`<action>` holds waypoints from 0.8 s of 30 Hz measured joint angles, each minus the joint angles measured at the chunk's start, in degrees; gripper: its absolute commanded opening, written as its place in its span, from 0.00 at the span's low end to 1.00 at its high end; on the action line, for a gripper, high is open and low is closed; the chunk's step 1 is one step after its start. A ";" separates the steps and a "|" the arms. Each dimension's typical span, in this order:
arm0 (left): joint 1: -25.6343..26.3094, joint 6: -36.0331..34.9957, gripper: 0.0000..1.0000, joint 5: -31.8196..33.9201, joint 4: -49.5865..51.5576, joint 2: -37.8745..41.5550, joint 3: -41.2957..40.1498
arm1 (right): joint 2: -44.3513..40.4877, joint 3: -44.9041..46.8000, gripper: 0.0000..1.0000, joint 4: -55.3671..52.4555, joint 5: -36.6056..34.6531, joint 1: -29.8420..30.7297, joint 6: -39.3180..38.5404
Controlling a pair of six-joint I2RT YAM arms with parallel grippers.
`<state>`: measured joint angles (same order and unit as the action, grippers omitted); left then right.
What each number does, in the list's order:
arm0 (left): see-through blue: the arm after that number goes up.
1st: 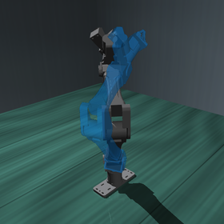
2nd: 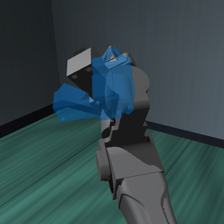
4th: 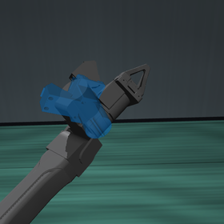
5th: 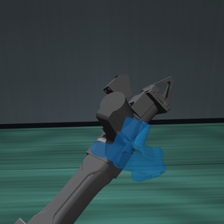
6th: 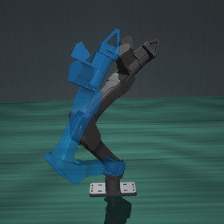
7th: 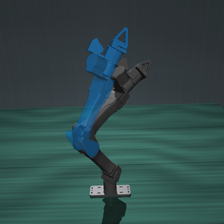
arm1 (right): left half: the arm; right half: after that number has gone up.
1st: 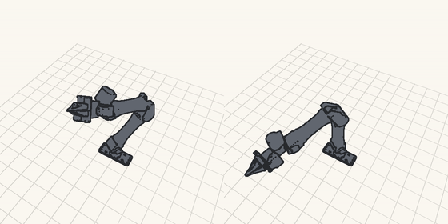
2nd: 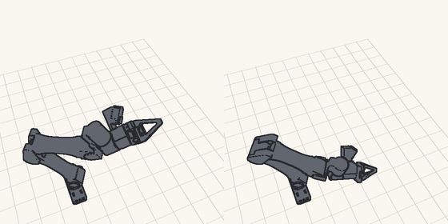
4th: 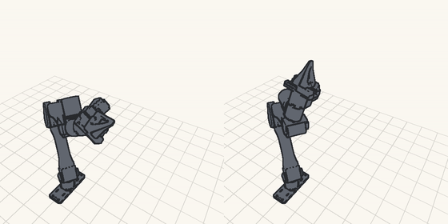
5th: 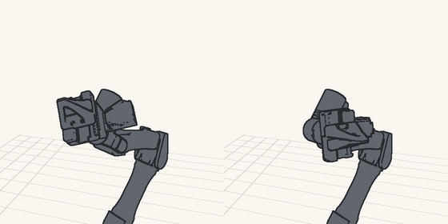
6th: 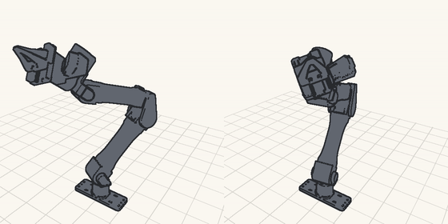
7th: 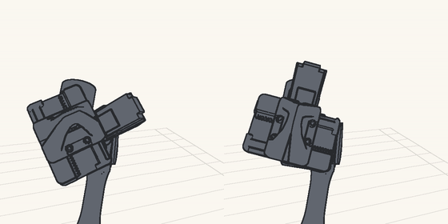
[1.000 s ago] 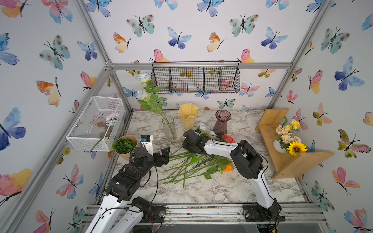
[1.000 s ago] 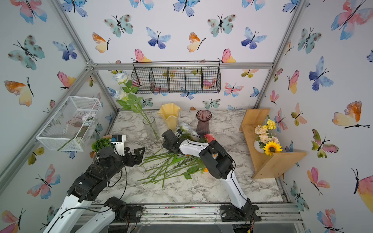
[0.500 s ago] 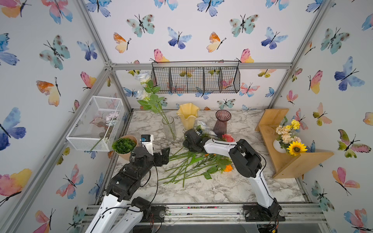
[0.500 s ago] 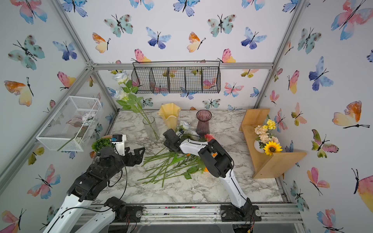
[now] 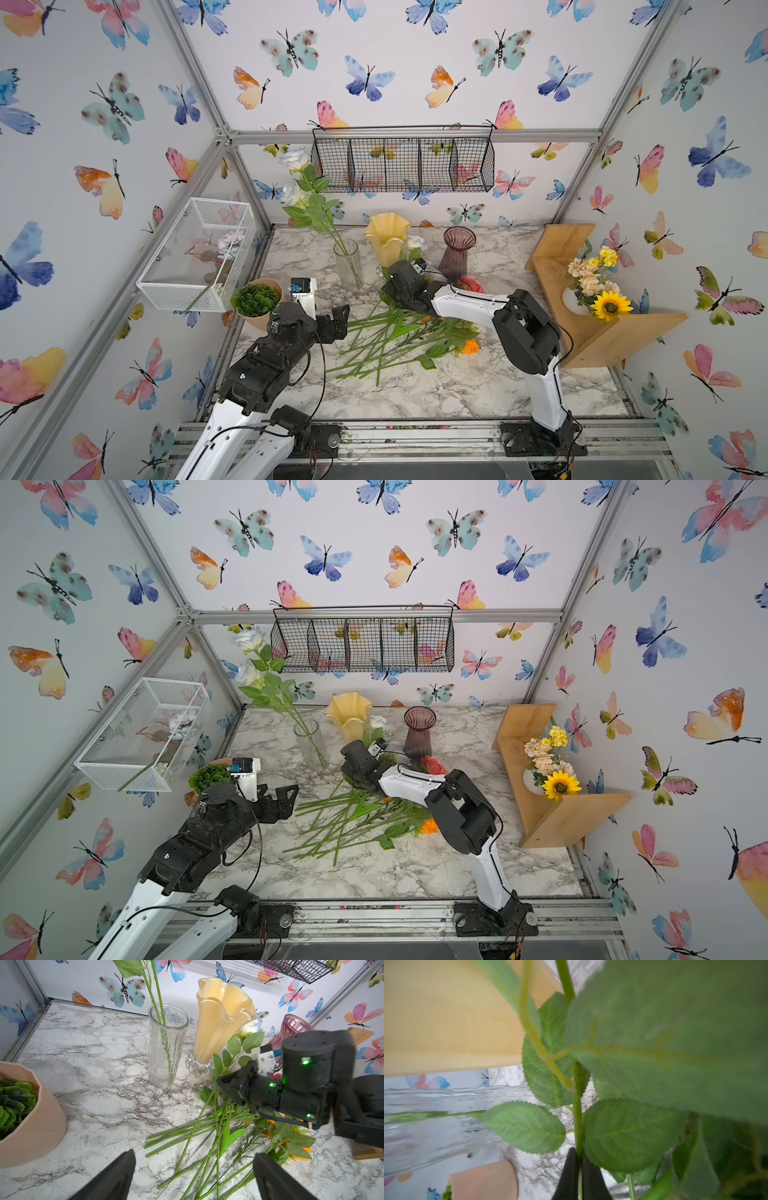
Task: Arrange the flowers in different vases according to their colors
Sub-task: Pick up the flower at the center of the board, then insert the flower into the vase.
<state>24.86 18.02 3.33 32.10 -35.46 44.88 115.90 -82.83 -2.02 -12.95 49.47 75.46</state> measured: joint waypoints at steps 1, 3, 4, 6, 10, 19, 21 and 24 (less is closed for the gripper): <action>0.00 0.00 0.94 0.00 0.00 0.00 0.00 | -1.14 0.20 0.02 0.00 -0.59 0.00 -0.09; 0.00 0.00 0.94 0.00 0.02 0.02 0.00 | -3.32 0.28 0.02 0.15 -1.77 0.00 -0.70; 0.00 0.00 0.94 0.00 0.04 0.07 0.00 | -4.15 0.28 0.02 0.22 -2.23 0.00 -1.14; 0.00 0.00 0.95 0.00 0.11 0.11 0.00 | -5.86 0.28 0.02 0.24 -3.32 0.00 -2.23; 0.00 0.00 1.00 0.00 0.57 0.24 0.26 | -9.20 0.28 0.02 -1.03 -5.86 0.00 -5.35; 0.00 0.55 0.99 -0.04 1.77 0.83 3.10 | -22.03 0.76 0.02 -5.62 -11.98 0.42 -17.20; 0.00 0.68 0.99 -0.02 2.14 0.90 3.96 | -23.52 -0.26 0.02 -5.73 -12.46 0.68 -21.31; 0.00 0.76 0.99 -0.04 2.21 1.75 4.50 | -23.28 -3.23 0.02 -4.90 -12.81 1.92 -28.17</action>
<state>24.86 18.79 3.29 34.30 -33.71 49.39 92.62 -86.06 -6.92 -25.76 51.40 47.29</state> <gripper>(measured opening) 0.987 0.060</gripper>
